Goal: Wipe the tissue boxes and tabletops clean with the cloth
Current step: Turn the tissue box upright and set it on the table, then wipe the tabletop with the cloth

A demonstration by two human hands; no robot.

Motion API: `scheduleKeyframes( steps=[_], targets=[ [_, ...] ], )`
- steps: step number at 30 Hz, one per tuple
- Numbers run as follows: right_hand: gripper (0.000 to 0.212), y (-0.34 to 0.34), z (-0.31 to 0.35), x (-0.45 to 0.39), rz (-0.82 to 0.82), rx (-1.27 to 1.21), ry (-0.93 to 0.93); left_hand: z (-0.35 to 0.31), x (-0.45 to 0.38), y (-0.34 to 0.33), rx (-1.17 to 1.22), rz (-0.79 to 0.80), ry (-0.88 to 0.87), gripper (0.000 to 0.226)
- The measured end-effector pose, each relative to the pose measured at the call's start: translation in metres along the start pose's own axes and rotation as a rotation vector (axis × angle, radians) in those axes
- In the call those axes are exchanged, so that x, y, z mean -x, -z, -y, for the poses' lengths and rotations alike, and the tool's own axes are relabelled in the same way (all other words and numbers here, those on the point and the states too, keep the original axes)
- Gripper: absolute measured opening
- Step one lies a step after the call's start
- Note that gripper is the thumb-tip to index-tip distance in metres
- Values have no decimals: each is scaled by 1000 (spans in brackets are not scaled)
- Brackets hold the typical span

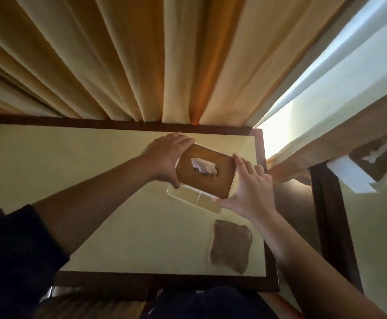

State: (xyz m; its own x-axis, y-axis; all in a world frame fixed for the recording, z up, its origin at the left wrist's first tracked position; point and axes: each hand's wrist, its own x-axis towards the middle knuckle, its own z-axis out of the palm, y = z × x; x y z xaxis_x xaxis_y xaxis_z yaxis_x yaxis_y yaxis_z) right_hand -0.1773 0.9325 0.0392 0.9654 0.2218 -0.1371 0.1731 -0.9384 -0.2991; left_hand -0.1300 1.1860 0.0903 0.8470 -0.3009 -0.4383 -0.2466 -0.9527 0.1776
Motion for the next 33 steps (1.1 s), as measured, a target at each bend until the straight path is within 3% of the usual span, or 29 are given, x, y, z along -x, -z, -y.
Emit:
scheduleKeyframes(
  steps=[12, 16, 20, 24, 28, 33],
  targets=[
    [133, -8, -114, -60, -18, -143, -250, -82, -164, 14, -43, 91, -50, 141],
    [130, -21, -131, -71, -53, -347, -262, -87, -184, 0, 61, 48, 10, 138],
    [134, -23, -138, -67, -52, -391, -242, -86, -175, -14, 221, -102, 123, 117],
    [124, -16, -136, -44, -124, -401, -144, -91, -123, -38, 346, -193, 263, 93],
    [96, -38, -125, 10, -225, -324, 24, -82, -35, -99, 479, -245, 368, 89],
    [74, -110, -120, 103, 174, -113, 566, -76, 86, -194, 579, -270, 525, 83]
  ],
)
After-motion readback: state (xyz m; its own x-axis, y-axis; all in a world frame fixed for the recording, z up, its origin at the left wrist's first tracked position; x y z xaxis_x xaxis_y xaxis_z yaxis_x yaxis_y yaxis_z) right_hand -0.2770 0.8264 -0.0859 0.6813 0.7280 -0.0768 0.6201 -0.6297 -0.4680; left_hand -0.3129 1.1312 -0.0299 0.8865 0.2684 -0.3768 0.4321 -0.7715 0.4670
